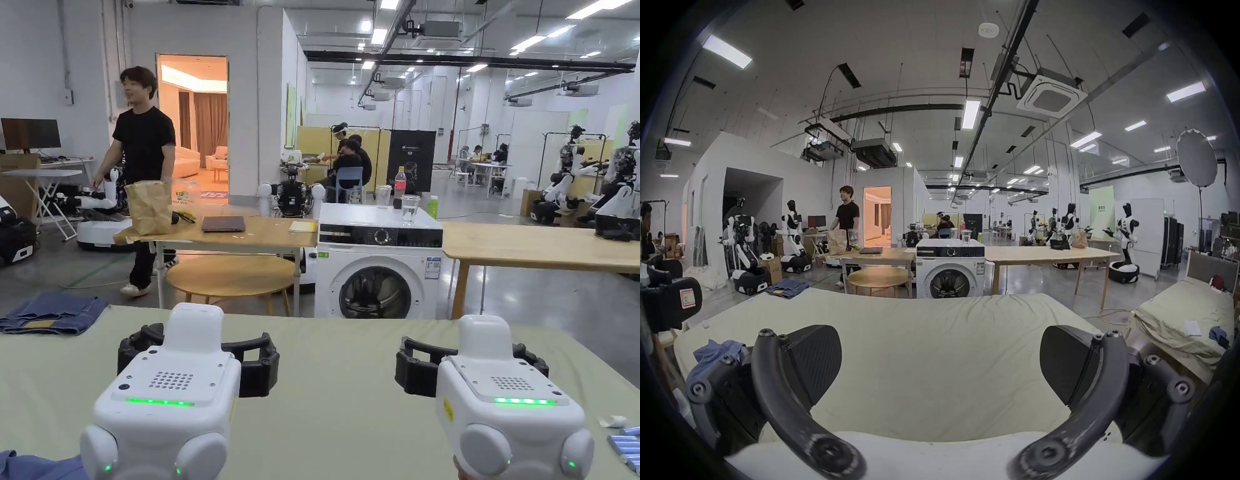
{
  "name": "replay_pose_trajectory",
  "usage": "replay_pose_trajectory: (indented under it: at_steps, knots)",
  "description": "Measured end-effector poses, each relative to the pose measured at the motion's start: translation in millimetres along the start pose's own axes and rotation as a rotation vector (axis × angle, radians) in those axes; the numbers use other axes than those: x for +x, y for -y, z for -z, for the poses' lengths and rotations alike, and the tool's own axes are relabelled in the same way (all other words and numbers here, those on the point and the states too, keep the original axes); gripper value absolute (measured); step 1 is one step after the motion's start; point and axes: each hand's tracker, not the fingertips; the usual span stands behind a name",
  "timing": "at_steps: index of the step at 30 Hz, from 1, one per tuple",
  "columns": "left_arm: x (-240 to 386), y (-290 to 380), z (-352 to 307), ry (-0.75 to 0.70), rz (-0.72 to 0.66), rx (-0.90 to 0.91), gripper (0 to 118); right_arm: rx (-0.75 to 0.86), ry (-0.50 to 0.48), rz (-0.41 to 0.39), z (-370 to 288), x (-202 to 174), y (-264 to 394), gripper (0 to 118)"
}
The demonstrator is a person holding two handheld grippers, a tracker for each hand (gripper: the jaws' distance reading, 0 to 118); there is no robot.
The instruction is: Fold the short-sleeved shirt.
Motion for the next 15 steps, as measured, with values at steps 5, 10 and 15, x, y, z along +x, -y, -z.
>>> replay_pose_trajectory:
  at_steps: [5, 10, 15]
  knots:
    - [0.0, 1.8, 1.2, 0.002, 0.009, -0.007, 118, 0.003, 0.010, -0.032, -0.4, -2.5, 1.6, 118]
    - [0.4, 1.3, 0.8, 0.006, 0.013, -0.006, 118, 0.015, 0.019, -0.044, -1.5, -3.6, 0.1, 118]
    - [-0.2, 1.0, 0.7, -0.001, 0.016, 0.000, 118, 0.021, 0.028, -0.042, -0.6, -3.1, -0.7, 118]
